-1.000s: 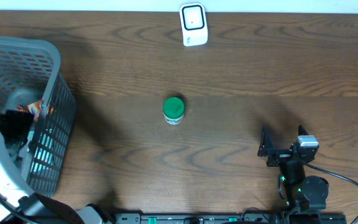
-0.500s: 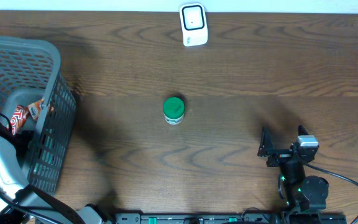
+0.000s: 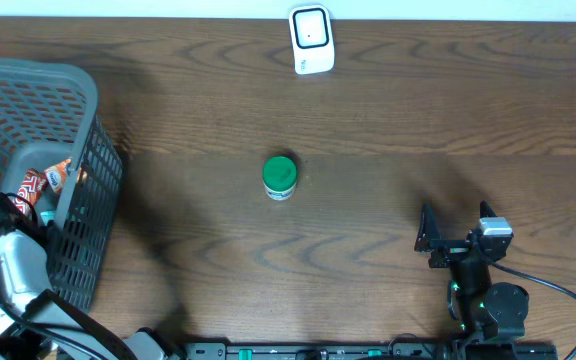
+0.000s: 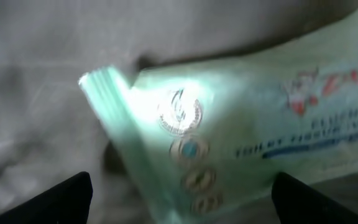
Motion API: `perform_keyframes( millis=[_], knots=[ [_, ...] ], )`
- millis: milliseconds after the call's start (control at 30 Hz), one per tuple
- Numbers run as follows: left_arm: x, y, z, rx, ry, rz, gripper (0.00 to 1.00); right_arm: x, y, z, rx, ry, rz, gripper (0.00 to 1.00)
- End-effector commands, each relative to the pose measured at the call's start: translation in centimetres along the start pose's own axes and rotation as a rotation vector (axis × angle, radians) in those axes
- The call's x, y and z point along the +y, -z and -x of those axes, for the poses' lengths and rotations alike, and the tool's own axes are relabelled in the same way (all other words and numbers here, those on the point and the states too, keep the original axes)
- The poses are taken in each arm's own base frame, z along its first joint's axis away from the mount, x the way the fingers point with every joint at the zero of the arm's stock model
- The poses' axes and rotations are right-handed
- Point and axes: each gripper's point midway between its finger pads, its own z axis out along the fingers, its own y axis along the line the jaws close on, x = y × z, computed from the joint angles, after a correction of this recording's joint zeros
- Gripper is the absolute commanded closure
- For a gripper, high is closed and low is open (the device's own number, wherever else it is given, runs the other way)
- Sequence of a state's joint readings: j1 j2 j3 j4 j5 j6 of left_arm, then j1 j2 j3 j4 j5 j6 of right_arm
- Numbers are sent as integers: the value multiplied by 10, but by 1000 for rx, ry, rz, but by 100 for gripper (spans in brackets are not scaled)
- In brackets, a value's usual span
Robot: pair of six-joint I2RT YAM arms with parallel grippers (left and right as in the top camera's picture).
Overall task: Scan the item barcode
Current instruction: 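Return the left gripper into the basket above the wipes pack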
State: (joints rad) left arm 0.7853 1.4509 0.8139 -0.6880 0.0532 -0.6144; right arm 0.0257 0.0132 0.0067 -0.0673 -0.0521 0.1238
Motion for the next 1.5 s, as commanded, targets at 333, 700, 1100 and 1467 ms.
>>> perform_keyframes(
  millis=[333,700,1100,1467],
  knots=[
    [5,-24,-3,-44,13,-30,62,1,0,-2,6,-10,3,1],
    [-28,11,15,-105,5,-186,93,1,0,-2,5,-10,4,1],
    [-54,102,28,-300,26,-449,93,1,0,-2,6,-10,3,1],
    [-70,146,24,-343,26,-617,93,1,0,-2,6,-10,3,1]
  ],
)
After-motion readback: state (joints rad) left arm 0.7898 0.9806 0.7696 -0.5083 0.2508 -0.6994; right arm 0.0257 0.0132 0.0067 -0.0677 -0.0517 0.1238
